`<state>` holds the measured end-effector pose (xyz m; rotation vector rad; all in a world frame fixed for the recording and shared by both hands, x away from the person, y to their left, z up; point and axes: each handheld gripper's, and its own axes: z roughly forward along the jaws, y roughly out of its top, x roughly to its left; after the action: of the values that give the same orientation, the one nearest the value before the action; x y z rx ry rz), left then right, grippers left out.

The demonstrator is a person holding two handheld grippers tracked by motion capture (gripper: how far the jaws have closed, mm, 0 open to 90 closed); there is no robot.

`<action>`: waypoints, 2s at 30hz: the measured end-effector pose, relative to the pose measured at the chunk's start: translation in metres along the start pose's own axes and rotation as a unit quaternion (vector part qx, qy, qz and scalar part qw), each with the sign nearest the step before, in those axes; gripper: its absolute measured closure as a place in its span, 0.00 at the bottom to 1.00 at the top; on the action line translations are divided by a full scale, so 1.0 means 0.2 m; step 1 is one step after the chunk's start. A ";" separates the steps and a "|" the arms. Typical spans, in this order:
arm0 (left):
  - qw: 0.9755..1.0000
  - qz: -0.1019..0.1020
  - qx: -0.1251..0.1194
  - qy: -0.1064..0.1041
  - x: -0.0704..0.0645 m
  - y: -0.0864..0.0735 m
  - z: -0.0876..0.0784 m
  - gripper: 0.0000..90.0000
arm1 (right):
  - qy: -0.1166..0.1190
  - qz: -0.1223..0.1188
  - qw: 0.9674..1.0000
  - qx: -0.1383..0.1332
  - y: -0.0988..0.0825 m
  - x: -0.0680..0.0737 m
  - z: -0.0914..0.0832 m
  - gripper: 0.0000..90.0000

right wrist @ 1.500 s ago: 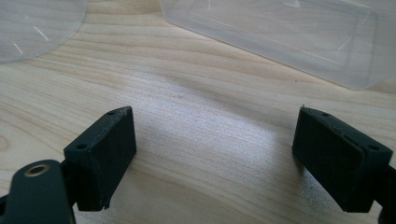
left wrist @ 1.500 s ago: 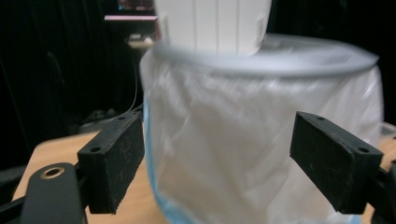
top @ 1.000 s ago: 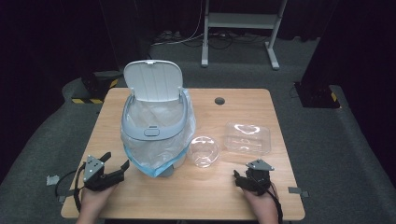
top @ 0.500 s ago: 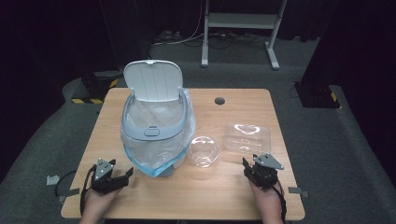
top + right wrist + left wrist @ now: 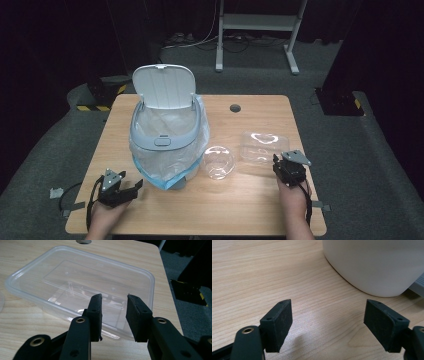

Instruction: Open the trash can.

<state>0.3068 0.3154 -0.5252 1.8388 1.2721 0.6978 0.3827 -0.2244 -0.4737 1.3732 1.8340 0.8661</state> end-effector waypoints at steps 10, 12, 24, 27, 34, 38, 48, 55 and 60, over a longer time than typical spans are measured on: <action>1.000 0.005 0.003 0.003 -0.01 0.00 0.00 0.26 | 0.011 -0.011 1.000 -0.005 -0.03 0.05 -0.01 0.74; 1.000 0.005 0.004 0.003 -0.01 0.00 0.00 0.27 | 0.015 -0.013 1.000 -0.007 -0.05 0.07 -0.02 0.74; 1.000 0.006 0.000 0.006 -0.01 0.00 0.00 0.26 | 0.009 -0.028 0.999 -0.015 -0.12 0.12 -0.05 0.73; 1.000 0.006 0.001 0.006 -0.01 0.00 0.00 0.26 | 0.009 -0.027 0.999 -0.016 -0.13 0.13 -0.06 0.73; 1.000 0.008 0.001 0.008 -0.01 0.00 0.00 0.26 | 0.008 -0.022 1.000 -0.018 -0.16 0.14 -0.07 0.73; 1.000 0.008 0.000 0.007 -0.01 0.00 0.00 0.26 | 0.008 -0.024 0.999 -0.019 -0.18 0.15 -0.07 0.73; 1.000 0.012 0.001 0.006 -0.02 0.00 0.00 0.26 | 0.013 -0.026 0.999 -0.018 -0.22 0.16 -0.09 0.74; 1.000 0.013 0.008 0.006 -0.02 0.00 0.00 0.27 | 0.013 -0.023 1.000 -0.015 -0.24 0.15 -0.09 0.74; 1.000 0.015 0.013 0.007 -0.02 0.00 0.01 0.28 | 0.011 -0.009 1.000 -0.022 -0.24 0.13 -0.11 0.73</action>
<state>0.3066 0.3113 -0.5255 1.8804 1.2708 0.7129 0.3334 -0.2114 -0.5037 1.3224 1.8296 0.9100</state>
